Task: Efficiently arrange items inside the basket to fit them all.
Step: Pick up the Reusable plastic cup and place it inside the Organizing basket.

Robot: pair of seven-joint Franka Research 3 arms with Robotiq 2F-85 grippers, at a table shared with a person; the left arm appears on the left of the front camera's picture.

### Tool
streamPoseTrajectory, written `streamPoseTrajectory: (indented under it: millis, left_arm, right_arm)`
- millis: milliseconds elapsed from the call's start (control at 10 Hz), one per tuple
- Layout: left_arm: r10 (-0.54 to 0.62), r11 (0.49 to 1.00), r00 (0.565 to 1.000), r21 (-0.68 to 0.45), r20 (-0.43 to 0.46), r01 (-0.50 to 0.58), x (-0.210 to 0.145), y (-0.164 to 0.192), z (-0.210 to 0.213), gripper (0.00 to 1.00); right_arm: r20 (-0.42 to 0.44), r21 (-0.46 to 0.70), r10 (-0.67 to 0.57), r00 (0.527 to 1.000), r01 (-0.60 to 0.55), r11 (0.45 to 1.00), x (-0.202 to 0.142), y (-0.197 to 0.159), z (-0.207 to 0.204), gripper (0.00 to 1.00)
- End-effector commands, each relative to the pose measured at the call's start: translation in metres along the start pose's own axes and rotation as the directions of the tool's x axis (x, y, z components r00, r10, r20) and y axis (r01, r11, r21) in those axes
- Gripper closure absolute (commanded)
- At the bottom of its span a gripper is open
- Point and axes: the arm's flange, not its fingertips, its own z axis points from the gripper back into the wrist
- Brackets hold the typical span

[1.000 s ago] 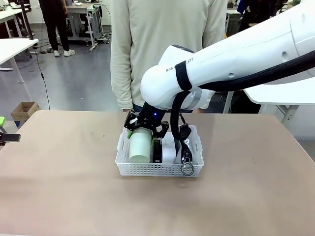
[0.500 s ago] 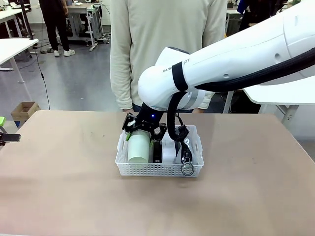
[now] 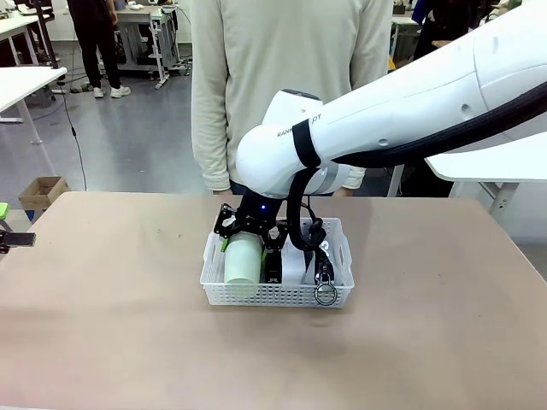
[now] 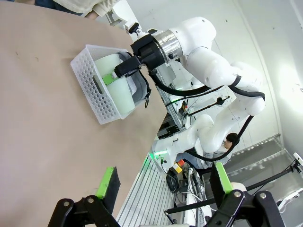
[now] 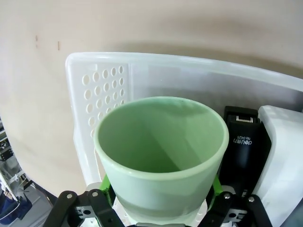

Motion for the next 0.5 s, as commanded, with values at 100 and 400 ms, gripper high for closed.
streamPoseTrajectory:
  millis: [100,400]
  left_arm:
    - [-0.008,1.000,1.000,0.005,-0.010,0.008,-0.0030,-0.0016,0.0011,0.00]
    - [-0.008,1.000,1.000,0.005,-0.010,0.008,-0.0030,-0.0016,0.0011,0.00]
  right_arm:
    - [0.004,-0.053,-0.028,1.000,0.028,0.998,0.0044,0.0130,-0.0034,0.12]
    - [-0.003,-0.057,-0.033,0.999,0.033,0.998,0.0049,0.0122,-0.0034,0.00]
